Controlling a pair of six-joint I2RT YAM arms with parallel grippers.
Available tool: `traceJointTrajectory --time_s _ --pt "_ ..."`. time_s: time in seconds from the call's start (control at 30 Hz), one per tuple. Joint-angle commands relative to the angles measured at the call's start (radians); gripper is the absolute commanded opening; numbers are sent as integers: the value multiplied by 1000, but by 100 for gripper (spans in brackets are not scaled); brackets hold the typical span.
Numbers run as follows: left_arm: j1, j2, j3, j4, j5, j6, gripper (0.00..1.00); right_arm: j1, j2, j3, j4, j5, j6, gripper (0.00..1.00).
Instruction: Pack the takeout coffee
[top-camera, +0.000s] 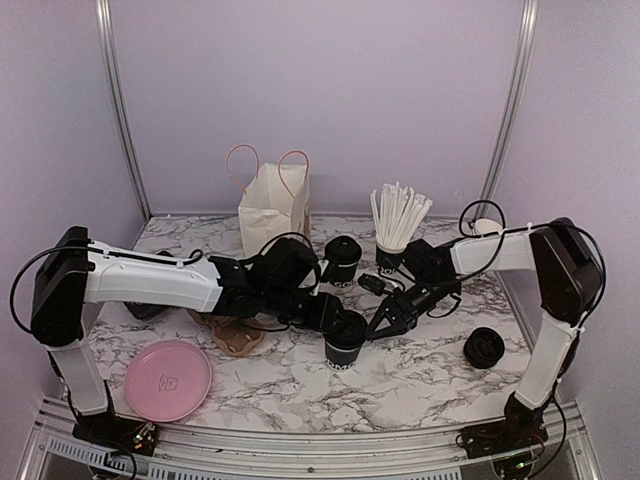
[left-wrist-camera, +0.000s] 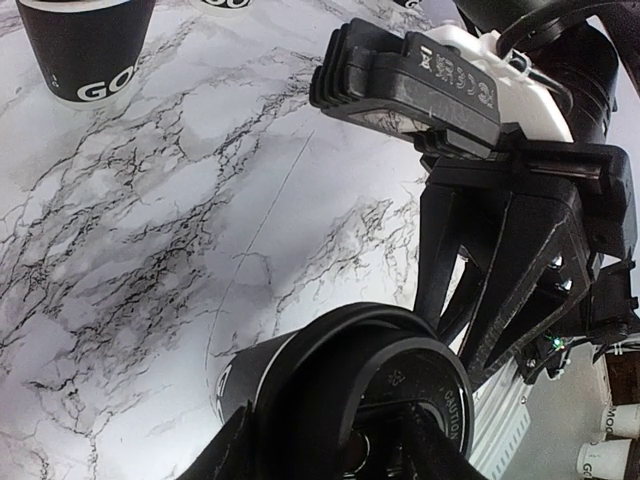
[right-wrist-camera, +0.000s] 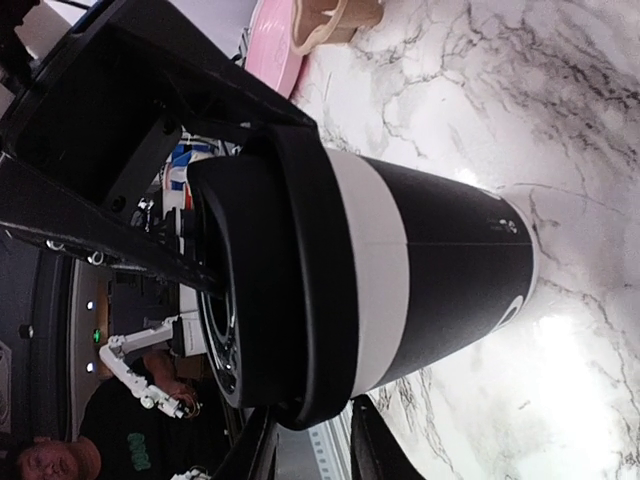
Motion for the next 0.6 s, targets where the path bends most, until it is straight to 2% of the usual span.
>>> traceJointTrajectory --time_s 0.0,0.1,0.2,0.33,0.57 --pt "-12 115 -92 -24 61 -26 45 19 60 33 102 354 8 23" --pt "-11 117 -94 -21 68 -28 44 19 47 35 99 348 -19 23" --pt "-14 80 -86 -21 62 -10 46 19 10 51 74 230 -65 24" --pt "-15 17 -66 -32 17 24 53 19 -56 71 40 128 -120 30" --pt "-16 -49 -17 -66 -39 78 66 19 -129 76 2 106 -171 41"
